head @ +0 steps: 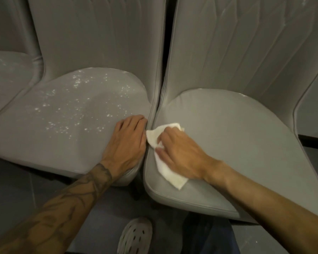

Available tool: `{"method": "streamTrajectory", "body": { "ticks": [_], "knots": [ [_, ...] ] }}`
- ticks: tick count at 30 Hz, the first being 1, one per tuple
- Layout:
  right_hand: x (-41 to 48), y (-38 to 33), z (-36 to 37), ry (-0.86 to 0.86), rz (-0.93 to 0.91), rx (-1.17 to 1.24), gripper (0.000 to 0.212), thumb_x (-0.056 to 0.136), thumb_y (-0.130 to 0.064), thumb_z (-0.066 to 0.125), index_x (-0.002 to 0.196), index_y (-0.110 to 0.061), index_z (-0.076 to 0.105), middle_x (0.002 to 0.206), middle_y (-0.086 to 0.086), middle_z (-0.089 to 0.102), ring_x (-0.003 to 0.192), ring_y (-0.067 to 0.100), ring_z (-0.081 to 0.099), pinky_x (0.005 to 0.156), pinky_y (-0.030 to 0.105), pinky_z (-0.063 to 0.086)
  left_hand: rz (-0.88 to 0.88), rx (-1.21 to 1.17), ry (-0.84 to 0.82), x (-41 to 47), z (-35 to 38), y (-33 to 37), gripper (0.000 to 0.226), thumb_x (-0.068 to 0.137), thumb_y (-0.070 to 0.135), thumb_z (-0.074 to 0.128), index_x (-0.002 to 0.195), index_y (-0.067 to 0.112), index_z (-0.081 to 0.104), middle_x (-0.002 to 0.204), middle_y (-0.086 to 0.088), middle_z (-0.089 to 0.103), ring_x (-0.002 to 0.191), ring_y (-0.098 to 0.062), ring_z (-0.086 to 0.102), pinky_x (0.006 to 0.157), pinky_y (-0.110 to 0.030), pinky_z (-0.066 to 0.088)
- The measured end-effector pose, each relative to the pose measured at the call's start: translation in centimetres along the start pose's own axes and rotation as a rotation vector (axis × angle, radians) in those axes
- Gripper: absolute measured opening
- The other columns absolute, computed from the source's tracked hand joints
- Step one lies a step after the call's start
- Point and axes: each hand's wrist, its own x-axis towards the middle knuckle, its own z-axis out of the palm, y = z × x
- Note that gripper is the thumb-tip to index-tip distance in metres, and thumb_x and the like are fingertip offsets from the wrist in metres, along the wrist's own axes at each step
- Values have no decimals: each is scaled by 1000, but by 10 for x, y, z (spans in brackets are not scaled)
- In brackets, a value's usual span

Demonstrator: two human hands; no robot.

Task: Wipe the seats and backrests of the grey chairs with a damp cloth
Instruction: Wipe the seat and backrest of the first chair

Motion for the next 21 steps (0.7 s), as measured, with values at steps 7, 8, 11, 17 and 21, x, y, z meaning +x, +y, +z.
{"method": "streamTrajectory", "body": {
  "ticks": [7,8,11,17,21],
  "knots": [
    [29,-4,-7,5,191,-143,33,104,-33,39,104,-4,55,106,16,53,95,33,48,87,45,38,-1,-4,4,-1,1,0,56,101,26,26,138,-1,59,138,-22,61,127,-39,59,112,-52,43],
    [16,-17,-4,27,143,-103,32,104,-32,38,100,-6,55,101,14,53,89,30,47,83,44,38,12,-1,7,-1,1,-1,56,101,26,27,137,-2,59,138,-23,61,127,-40,59,111,-53,43],
    [-33,-45,1,3,35,-29,29,105,-38,33,94,-18,50,94,0,49,82,15,41,78,30,37,34,22,15,-1,2,-2,55,99,23,29,137,-4,59,137,-24,61,126,-42,60,110,-55,45],
    [-8,-55,0,60,280,-124,31,105,-34,35,98,-10,54,98,9,52,88,23,44,82,39,39,43,-1,10,-2,2,-3,57,100,26,28,139,-3,57,140,-24,59,129,-42,58,112,-55,43],
    [-46,-84,13,97,226,-147,34,107,-34,29,97,-13,53,93,7,49,83,21,39,78,38,36,49,7,12,-2,3,-5,58,100,26,25,141,-1,56,143,-22,57,132,-39,55,115,-52,40]
  ]
}}
